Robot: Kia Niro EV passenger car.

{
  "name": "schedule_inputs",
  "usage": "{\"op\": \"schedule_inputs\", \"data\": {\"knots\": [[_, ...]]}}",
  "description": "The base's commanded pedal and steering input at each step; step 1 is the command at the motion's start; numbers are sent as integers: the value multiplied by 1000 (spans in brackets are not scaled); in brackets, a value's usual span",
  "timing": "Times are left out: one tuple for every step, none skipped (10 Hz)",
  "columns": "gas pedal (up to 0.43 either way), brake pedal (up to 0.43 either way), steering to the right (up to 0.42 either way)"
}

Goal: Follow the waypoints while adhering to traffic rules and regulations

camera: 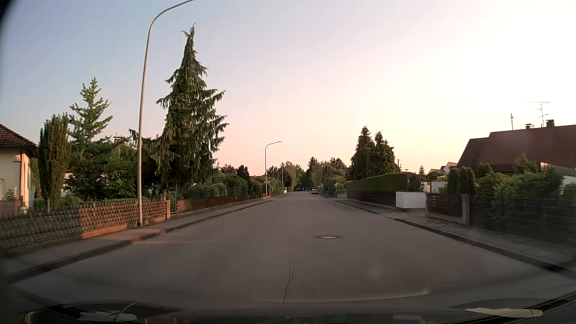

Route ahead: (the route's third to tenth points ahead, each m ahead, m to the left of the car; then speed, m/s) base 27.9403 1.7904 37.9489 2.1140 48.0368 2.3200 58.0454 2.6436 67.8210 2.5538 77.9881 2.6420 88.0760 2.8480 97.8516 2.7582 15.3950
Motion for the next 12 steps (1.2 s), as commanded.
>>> {"op": "schedule_inputs", "data": {"knots": [[138, 18, 0], [138, 18, -1], [138, 18, -3], [138, 12, -3], [138, 18, -4], [138, 18, -3], [138, 18, -1], [138, 12, 0], [138, 18, 1], [138, 18, 0], [138, 18, 0], [138, 18, 0]]}}
